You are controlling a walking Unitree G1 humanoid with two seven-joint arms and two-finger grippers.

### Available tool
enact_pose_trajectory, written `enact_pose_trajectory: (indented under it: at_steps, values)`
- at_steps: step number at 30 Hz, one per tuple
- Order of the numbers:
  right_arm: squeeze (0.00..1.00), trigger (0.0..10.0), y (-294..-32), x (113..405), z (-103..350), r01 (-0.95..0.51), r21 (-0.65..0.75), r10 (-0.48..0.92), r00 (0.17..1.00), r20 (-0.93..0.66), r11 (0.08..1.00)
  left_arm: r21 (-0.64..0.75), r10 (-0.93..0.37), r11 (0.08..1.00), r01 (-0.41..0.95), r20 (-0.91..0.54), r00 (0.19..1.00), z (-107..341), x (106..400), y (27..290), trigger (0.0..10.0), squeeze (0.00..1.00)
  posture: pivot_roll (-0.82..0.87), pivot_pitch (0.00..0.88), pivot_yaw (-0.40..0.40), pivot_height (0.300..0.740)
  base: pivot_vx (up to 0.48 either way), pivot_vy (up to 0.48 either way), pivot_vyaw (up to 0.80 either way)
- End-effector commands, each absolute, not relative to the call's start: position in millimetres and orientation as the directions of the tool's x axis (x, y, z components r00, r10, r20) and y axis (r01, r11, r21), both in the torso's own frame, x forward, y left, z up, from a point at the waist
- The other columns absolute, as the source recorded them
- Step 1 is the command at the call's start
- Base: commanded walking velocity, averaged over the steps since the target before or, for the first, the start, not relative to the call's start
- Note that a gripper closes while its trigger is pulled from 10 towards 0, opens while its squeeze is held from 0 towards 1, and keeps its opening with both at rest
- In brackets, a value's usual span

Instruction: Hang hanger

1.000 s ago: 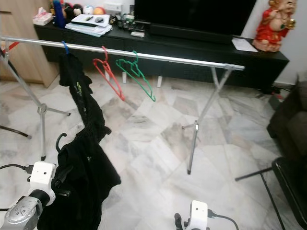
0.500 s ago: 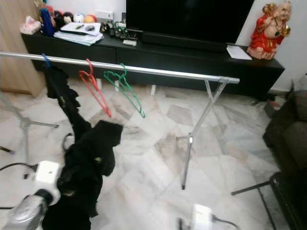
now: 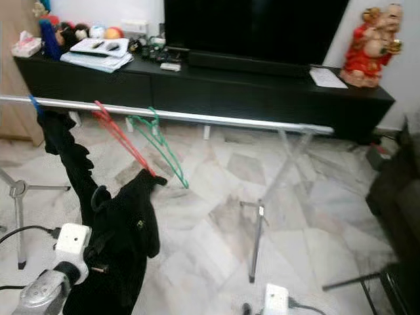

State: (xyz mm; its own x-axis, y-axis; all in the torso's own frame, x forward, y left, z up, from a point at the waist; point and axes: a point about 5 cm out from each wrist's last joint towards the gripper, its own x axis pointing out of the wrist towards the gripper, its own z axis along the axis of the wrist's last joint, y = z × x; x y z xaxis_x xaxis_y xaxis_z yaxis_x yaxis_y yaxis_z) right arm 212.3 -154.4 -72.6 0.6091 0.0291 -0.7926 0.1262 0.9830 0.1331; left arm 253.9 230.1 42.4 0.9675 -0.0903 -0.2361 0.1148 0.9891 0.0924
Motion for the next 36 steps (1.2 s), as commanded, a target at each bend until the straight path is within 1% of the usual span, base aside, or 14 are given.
enact_pose_trajectory:
  at_steps: [1,9,14,22,36]
  values:
    - [0.0,10.0,-167.8,206.8,-75.1,0.152,0.097,-0.012,0.593,-0.805,0.984,0.098,-0.123,0.984,0.147,-0.215,0.969,46.1,257.8,220.4,10.0,0.0,0.05,0.118,-0.064,0.74,0.0,0.0,0.0]
    - [0.0,10.0,-168.1,214.4,-70.9,0.15,0.101,-0.011,0.605,-0.796,0.983,0.08,-0.117,0.988,0.135,-0.199,0.973,46.5,257.1,218.9,10.0,0.0,0.05,0.121,-0.065,0.74,0.0,0.0,0.0]
    - [0.0,10.0,-168.2,215.5,-70.3,0.142,0.097,-0.009,0.606,-0.795,0.985,0.1,-0.113,0.986,0.134,-0.194,0.974,47.1,256.6,219.1,10.0,0.0,0.04,0.119,-0.067,0.74,0.0,-0.049,0.0]
    - [0.0,10.0,-172.8,210.7,-72.5,0.144,0.092,-0.013,0.599,-0.8,0.985,0.103,-0.12,0.984,0.143,-0.204,0.972,44.1,255.3,216.5,10.0,0.0,0.04,0.118,-0.067,0.74,0.0,-0.408,0.0]
    - [0.0,10.0,-171.1,207.7,-74.3,0.128,0.086,-0.006,0.591,-0.807,0.988,0.105,-0.132,0.982,0.158,-0.216,0.967,40.6,253.5,212.8,10.0,0.0,0.04,0.105,-0.066,0.74,0.0,-0.451,0.0]
